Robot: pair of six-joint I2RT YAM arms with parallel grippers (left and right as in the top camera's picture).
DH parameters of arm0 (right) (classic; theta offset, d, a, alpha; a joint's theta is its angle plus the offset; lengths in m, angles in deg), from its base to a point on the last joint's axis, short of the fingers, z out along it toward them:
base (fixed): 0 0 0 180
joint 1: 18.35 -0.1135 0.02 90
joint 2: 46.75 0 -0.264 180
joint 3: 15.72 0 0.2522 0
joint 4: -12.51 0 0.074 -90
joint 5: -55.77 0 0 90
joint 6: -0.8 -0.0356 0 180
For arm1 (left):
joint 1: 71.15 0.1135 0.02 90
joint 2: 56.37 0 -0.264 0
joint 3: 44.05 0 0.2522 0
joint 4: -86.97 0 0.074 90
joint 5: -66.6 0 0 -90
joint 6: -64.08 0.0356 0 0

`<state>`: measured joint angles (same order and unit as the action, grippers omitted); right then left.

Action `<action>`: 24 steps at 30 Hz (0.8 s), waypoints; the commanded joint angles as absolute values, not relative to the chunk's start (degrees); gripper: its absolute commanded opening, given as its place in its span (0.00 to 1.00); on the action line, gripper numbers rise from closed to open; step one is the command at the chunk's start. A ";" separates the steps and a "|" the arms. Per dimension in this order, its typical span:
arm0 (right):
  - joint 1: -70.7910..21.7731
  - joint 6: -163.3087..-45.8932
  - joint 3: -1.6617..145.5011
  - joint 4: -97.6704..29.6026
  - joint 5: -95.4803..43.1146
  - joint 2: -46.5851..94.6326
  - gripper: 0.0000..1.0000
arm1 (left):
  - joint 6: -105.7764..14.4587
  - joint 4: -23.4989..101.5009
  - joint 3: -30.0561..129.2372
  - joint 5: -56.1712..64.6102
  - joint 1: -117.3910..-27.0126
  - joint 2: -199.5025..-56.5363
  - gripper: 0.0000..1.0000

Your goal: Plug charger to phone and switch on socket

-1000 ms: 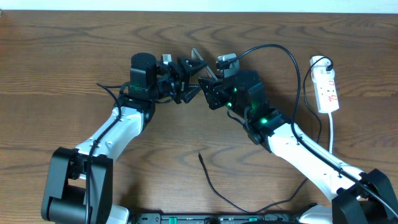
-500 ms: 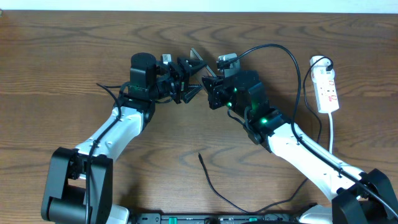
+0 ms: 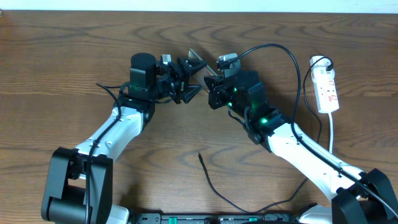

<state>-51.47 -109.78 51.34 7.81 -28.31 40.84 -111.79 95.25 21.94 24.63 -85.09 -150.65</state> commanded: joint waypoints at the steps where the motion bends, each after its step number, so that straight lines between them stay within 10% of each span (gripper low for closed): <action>1: -51.73 -111.46 52.35 8.16 -26.61 41.02 0.01 | -112.16 96.21 23.47 25.36 -85.11 -149.58 0.89; 24: -47.75 -114.09 52.37 11.40 -30.72 41.02 0.01 | -111.72 102.51 23.47 36.33 -82.70 -149.58 0.93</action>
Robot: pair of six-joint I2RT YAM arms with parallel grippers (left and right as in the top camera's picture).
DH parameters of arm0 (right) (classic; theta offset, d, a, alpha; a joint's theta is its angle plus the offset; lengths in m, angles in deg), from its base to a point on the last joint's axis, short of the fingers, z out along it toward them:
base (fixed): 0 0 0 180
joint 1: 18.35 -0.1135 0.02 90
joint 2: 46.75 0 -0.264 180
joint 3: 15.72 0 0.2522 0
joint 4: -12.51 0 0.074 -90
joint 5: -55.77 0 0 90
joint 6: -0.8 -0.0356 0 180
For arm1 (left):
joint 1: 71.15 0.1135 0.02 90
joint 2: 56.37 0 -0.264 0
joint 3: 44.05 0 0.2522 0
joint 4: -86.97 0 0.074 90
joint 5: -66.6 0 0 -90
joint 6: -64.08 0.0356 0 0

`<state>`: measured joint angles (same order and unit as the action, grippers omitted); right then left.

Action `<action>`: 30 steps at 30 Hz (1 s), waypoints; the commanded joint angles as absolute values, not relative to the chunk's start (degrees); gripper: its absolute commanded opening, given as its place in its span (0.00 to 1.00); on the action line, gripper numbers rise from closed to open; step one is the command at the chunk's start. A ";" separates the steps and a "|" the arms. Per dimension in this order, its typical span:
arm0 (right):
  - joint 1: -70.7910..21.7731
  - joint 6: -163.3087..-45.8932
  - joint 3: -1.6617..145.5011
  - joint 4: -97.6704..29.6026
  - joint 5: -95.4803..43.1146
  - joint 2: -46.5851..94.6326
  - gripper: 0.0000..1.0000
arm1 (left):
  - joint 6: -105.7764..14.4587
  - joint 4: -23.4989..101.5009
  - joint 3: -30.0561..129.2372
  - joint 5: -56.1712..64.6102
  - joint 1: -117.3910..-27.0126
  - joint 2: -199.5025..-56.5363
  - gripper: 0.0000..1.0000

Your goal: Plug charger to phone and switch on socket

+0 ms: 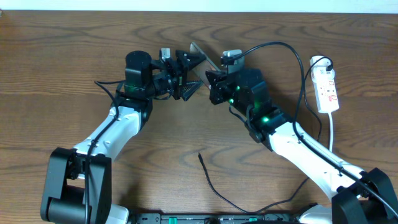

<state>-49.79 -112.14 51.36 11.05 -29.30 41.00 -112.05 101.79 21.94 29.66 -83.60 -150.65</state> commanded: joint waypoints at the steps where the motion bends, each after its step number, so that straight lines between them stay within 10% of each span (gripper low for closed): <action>1: -46.90 -114.39 52.37 11.37 -30.65 41.02 0.01 | -111.74 102.48 23.47 37.42 -82.25 -149.58 0.93; 30: -41.74 -176.64 52.37 19.20 -11.72 41.02 0.01 | -104.12 108.04 23.47 35.87 -72.85 -149.60 0.93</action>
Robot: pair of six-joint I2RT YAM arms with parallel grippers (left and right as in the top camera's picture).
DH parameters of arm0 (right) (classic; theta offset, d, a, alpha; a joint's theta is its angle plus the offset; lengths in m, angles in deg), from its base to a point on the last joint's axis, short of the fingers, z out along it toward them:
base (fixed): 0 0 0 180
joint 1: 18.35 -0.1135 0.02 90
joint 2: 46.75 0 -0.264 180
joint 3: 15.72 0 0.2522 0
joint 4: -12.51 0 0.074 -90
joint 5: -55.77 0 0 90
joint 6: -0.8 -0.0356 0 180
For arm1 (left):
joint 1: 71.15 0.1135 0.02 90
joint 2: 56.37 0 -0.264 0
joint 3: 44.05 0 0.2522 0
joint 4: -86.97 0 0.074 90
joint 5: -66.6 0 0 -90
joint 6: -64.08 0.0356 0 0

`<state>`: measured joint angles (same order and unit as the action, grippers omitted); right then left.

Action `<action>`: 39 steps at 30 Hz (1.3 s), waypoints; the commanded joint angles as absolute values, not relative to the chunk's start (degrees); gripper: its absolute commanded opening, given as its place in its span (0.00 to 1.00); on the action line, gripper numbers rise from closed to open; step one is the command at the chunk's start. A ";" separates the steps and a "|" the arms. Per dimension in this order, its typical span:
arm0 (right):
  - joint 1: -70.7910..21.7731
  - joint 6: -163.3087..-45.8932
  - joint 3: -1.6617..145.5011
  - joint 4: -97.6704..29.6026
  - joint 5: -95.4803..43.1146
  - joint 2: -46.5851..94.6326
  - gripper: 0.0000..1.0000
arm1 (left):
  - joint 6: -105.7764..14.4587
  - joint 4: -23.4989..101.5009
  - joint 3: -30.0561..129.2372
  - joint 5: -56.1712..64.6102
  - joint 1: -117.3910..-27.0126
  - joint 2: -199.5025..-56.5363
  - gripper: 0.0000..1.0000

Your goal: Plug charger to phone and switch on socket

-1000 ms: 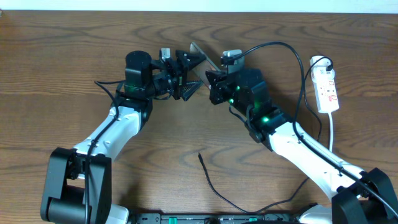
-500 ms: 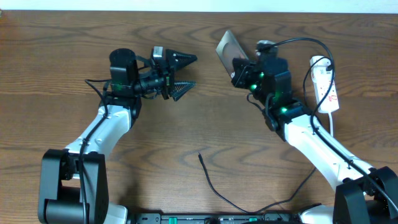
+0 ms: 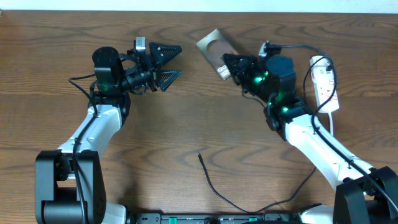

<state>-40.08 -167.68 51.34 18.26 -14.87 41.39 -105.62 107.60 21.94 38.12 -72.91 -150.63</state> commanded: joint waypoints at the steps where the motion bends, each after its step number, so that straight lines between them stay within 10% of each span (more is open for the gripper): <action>1: -42.38 -178.17 52.37 19.20 -11.72 41.02 0.01 | -104.12 108.06 23.47 35.37 -72.82 -149.60 0.93; 39: -55.53 -188.64 52.37 23.44 -26.41 41.02 0.01 | -112.66 108.21 23.47 18.97 -77.90 -149.60 0.82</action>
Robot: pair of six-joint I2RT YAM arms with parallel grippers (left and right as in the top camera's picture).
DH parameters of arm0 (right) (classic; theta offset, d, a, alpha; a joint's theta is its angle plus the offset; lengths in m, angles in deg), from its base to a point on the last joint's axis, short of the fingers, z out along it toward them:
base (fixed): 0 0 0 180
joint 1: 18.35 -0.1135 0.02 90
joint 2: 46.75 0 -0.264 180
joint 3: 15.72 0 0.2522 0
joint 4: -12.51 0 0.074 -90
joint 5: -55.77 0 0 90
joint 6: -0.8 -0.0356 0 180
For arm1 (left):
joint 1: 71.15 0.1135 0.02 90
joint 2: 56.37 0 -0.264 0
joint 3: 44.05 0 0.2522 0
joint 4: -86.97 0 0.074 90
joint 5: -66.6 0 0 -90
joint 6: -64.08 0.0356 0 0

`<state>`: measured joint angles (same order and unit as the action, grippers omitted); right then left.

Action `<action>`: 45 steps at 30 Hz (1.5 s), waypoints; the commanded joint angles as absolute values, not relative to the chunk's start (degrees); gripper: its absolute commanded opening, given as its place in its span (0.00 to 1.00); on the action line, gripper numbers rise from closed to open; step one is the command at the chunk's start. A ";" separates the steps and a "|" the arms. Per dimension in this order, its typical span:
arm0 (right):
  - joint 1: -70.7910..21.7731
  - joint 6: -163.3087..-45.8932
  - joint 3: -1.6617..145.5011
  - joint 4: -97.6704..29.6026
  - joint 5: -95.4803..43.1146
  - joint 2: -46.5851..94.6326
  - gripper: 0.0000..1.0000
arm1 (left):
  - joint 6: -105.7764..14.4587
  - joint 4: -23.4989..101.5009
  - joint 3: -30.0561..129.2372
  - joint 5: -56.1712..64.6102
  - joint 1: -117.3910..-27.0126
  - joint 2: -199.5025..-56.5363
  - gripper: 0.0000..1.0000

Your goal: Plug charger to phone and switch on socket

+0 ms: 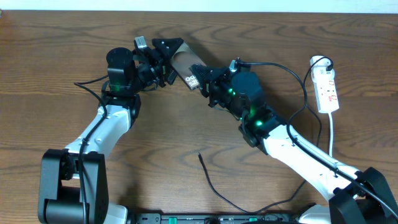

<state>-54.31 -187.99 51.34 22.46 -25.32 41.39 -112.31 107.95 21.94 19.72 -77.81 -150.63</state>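
Note:
The phone (184,63), tan back up, is held slanting above the table between both arms. My right gripper (204,82) is shut on its lower right end, beside a white label (191,81). My left gripper (166,59) is at the phone's upper left end with its fingers (171,44) spread on either side of it; whether they press on it cannot be told. The black charger cable (214,190) lies on the table in front, its loose end (199,154) apart from the phone. The white socket strip (326,88) lies at the far right.
A white lead (333,137) runs from the strip toward the front edge. A black cable (303,87) loops from my right wrist past the strip. The arm bases stand at the front left and front right corners.
My left gripper has moved from open at the far left to the phone's upper left end. My right gripper has brought the phone left and nearer, toward the table's middle.
Both grippers were close together at the phone in the table's middle, then a little farther back. Then my left gripper stood open and apart at the left, while the right alone held the phone near the strip. Now both are at the phone again.

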 commanded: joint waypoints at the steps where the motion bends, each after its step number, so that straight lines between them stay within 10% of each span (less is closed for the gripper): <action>1: -55.69 -188.64 52.37 23.46 -26.39 41.02 0.02 | -112.66 108.23 23.47 18.99 -77.90 -149.60 0.82; 38: -59.08 -188.58 52.37 23.18 -27.94 41.02 0.01 | -115.90 108.21 23.47 17.86 -79.01 -149.60 0.09; 45: -59.38 -188.55 52.37 23.15 -28.31 41.02 0.02 | -115.87 108.21 23.47 17.86 -79.01 -149.60 0.08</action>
<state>-57.59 -189.30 51.34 22.35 -31.40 41.39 -116.38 107.99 21.94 18.19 -78.66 -150.63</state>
